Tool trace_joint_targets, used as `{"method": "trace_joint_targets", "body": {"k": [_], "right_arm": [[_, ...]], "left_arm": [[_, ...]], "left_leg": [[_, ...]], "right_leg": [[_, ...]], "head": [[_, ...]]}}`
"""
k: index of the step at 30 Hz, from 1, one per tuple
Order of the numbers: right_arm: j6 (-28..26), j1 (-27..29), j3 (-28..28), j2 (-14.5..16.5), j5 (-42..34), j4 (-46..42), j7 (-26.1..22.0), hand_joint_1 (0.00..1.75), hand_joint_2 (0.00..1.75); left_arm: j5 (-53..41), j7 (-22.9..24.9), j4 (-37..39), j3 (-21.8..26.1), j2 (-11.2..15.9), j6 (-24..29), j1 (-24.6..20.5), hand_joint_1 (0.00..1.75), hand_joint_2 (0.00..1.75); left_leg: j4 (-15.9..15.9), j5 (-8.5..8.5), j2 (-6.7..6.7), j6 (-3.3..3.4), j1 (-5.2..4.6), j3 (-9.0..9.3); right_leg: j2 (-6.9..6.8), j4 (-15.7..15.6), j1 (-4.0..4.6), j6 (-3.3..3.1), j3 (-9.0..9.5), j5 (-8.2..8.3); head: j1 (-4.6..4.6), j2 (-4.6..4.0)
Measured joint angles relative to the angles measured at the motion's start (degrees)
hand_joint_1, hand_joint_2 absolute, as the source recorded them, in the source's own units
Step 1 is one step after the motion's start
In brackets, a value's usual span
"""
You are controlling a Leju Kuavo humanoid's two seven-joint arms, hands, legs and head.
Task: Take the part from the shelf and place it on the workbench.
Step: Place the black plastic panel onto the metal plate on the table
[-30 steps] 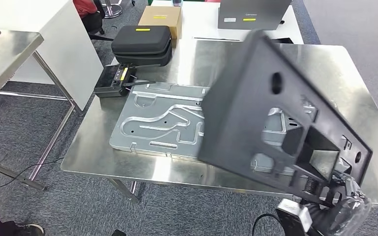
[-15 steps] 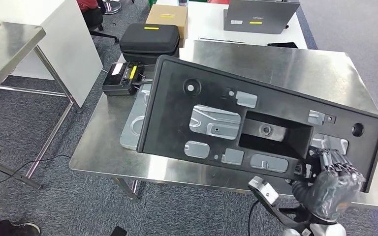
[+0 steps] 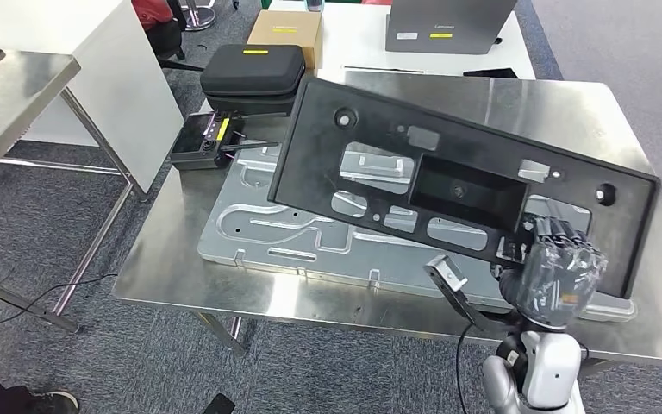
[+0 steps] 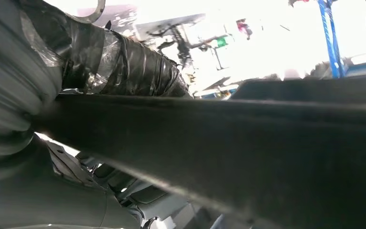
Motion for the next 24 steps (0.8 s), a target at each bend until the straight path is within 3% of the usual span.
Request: {"method": "trace_joint_targets", "body": {"k": [1,2,4,6,10,12,15,19,20,21,24], "right_arm": [[0.6,-1.0,0.4,-0.4,0.9,1.8,1.1,1.7,1.75],[1.2,-2.1,0.8,-0.8,1.7,3.7,2.2,1.7,1.75],[2.3,-4.7,1.7,-1.6,2.6,7.8,4.2,1.71,1.75],[3.3,-7.6,3.0,-2.3,2.9,11.7,6.0,1.71,1.75],[6.0,-13.0,6.2,-3.2,2.9,19.2,9.6,1.71,1.75],[7.5,-15.6,7.8,-3.6,2.9,23.0,11.3,1.72,1.75],[9.5,-18.7,9.3,-3.6,2.9,27.8,12.4,1.75,1.75],[10.0,-19.4,9.7,-3.6,2.9,29.1,12.5,1.74,1.75],[10.3,-19.9,10.0,-3.6,2.9,30.1,12.6,1.73,1.75],[10.7,-21.1,10.6,-3.5,2.9,32.3,12.6,1.73,1.75],[12.0,-26.0,13.1,-2.4,2.8,40.7,12.9,1.75,1.75]], "left_arm": [[-0.2,0.1,0.0,-0.1,0.0,-0.2,0.0,0.0,0.0],[-0.3,0.2,0.0,-0.3,0.0,-0.3,-0.2,0.0,0.0],[-0.7,0.5,0.0,-0.8,0.0,-0.6,-0.5,0.0,0.0],[-0.9,0.8,0.0,-1.2,0.0,-0.9,-1.0,0.0,0.0],[-1.6,1.4,0.0,-2.0,-0.1,-1.7,-1.3,0.0,0.0],[-2.0,1.7,0.0,-2.4,-0.1,-2.1,-1.7,0.0,0.0],[-2.4,2.0,0.0,-2.9,-0.2,-2.7,-2.0,0.0,0.0],[-2.5,2.0,0.0,-3.0,-0.2,-2.8,-2.0,0.0,0.0],[-2.5,2.0,0.0,-3.1,-0.2,-2.9,-2.0,0.0,0.0],[-2.6,2.1,0.0,-3.4,-0.2,-3.0,-2.1,0.0,0.0],[-2.7,2.5,0.0,-4.2,-0.4,-3.3,-2.5,0.0,0.0]], "left_leg": [[-0.6,1.09,0.0,-0.02,0.06,0.16],[-3.3,3.04,0.01,0.06,0.11,1.32],[-11.3,6.74,0.02,0.39,0.05,4.83],[-15.6,7.93,0.0,0.79,-0.14,6.55],[-16.5,8.32,0.02,1.99,-0.13,6.71],[-16.9,8.57,0.05,2.59,0.0,6.81],[-16.9,8.55,0.04,2.83,-0.1,6.73],[-16.9,8.54,0.04,2.85,-0.13,6.73],[-16.8,8.53,0.04,2.85,-0.13,6.73],[-16.6,8.39,-0.06,2.81,-0.13,6.75],[-15.8,7.94,-0.29,2.07,-0.4,6.37]], "right_leg": [[0.06,0.0,0.0,0.01,0.04,-0.02],[0.13,0.0,-0.01,0.06,0.12,-0.06],[0.23,0.2,0.09,0.38,0.19,-0.19],[0.24,0.2,0.26,0.92,-0.02,-0.18],[0.22,0.9,0.11,2.19,-0.57,-0.72],[0.15,5.8,-0.01,2.57,-2.9,-3.47],[0.14,14.6,-0.01,2.88,-7.17,-7.21],[0.14,16.1,-0.01,2.92,-8.02,-7.54],[0.14,16.8,-0.01,2.93,-8.42,-7.46],[0.13,14.3,-0.01,2.8,-7.49,-5.41],[0.19,2.1,0.45,1.86,-2.47,0.72]], "head": [[0.0,0.0],[0.0,0.0],[0.01,0.01],[0.03,0.0],[0.04,0.0],[0.06,-0.01],[0.08,-0.01],[0.08,-0.01],[0.08,-0.01],[0.08,-0.01],[0.05,0.0]]}}
